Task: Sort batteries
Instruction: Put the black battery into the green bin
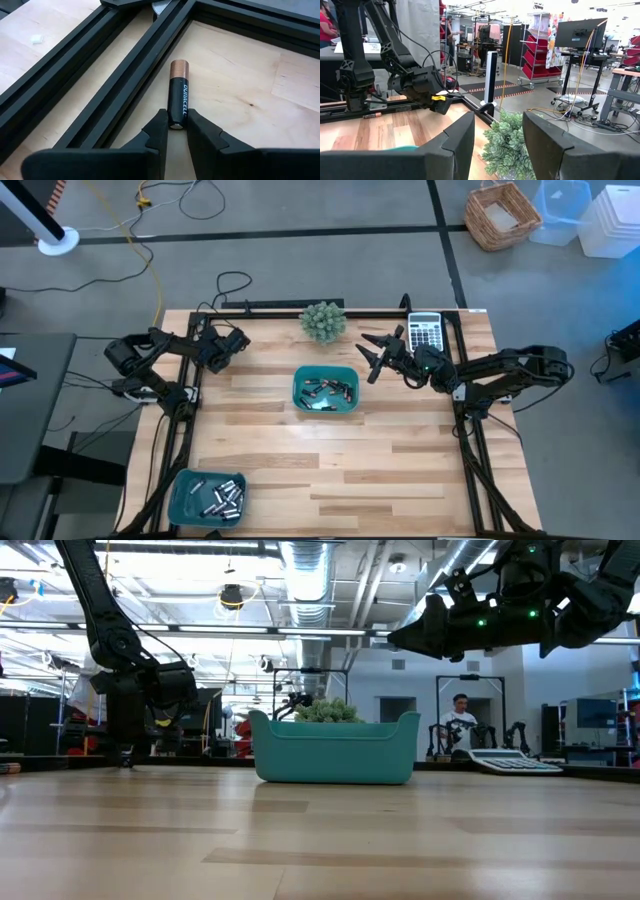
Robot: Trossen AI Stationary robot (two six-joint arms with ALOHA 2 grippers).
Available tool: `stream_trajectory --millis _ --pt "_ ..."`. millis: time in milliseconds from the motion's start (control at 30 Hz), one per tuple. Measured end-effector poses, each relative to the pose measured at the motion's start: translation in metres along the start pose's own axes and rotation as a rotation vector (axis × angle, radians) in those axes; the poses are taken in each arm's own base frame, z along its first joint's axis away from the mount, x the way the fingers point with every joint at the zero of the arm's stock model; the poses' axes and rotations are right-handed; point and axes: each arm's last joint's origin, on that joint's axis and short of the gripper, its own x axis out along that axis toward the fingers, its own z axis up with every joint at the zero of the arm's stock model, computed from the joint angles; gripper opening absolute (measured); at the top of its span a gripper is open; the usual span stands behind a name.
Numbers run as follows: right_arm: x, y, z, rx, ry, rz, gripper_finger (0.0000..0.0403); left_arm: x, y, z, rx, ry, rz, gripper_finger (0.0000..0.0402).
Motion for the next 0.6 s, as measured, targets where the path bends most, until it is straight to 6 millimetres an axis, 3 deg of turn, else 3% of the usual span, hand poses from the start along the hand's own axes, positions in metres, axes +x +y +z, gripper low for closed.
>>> stream_trajectory --millis 600 --pt "0.0000 0.0000 0.0000 0.000 0.000 0.000 0.0181 -0.0092 -0.0038 -0.0071 0.031 -0.040 -0.029 0.0051"
